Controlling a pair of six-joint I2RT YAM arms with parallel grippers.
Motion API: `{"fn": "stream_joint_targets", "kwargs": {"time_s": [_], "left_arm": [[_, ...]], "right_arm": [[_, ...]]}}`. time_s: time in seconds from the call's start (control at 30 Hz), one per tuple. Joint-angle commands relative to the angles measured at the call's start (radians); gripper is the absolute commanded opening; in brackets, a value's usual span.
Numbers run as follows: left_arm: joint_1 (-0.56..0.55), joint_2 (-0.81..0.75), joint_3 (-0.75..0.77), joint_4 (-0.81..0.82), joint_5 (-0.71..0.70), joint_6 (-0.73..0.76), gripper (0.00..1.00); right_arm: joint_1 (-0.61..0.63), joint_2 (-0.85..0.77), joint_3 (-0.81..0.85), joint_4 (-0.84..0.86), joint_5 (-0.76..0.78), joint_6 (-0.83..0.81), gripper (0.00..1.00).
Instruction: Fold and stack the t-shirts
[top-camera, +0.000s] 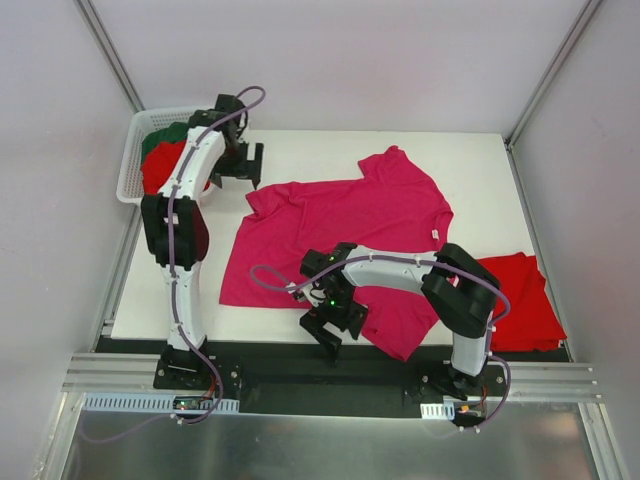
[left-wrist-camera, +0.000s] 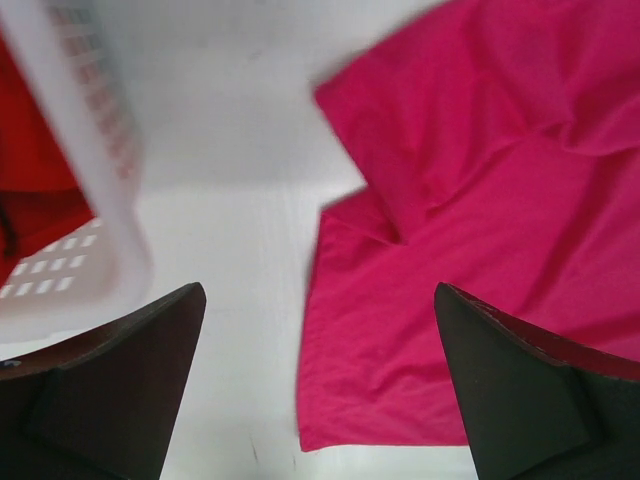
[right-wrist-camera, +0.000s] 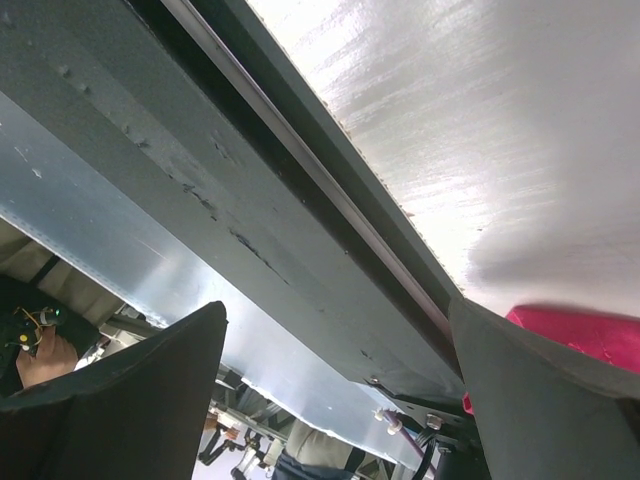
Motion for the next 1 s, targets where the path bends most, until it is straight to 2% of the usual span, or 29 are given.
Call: {"fn": "stream_joint_targets", "kwargs": {"time_s": [0.0, 0.07, 0.1, 0.17, 0.3, 0.47, 0.77, 0.97], "left_arm": [[-0.081, -0.001, 0.067, -0.031, -0.055, 0.022, 0.99], [-0.092, 0.019, 0.060, -0.031, -0.052, 0.018, 0.97], [-0.092, 0.024, 0.058, -0.032, -0.056, 0.013, 0.92], [-0.092, 0.045, 0.058, -0.034, -0.071, 0.007, 0.89], [-0.092, 0.094, 0.070, -0.035, -0.133, -0.010, 0.86], [-0.090, 0.183, 0.101, -0.032, -0.125, -0.030, 0.75], [-0.090, 0.257, 0.119, -0.008, -0.139, -0.061, 0.66], [-0.090, 0.244, 0.125, 0.035, -0.174, -0.078, 0.65]], "right_arm": [[-0.004, -0.011, 0.029, -0.055, -0.023, -0.003, 0.96], [-0.004, -0.001, 0.045, -0.069, -0.021, -0.006, 0.96], [-0.006, 0.008, 0.049, -0.073, -0.021, -0.012, 0.96], [-0.004, 0.011, 0.063, -0.079, -0.021, -0.014, 0.96], [-0.004, 0.015, 0.065, -0.083, -0.027, -0.015, 0.96], [-0.004, 0.015, 0.046, -0.075, -0.035, -0.017, 0.96], [-0.004, 0.011, 0.031, -0.072, -0.041, -0.015, 0.96], [-0.004, 0.011, 0.022, -0.069, -0.046, -0.014, 0.96]]}}
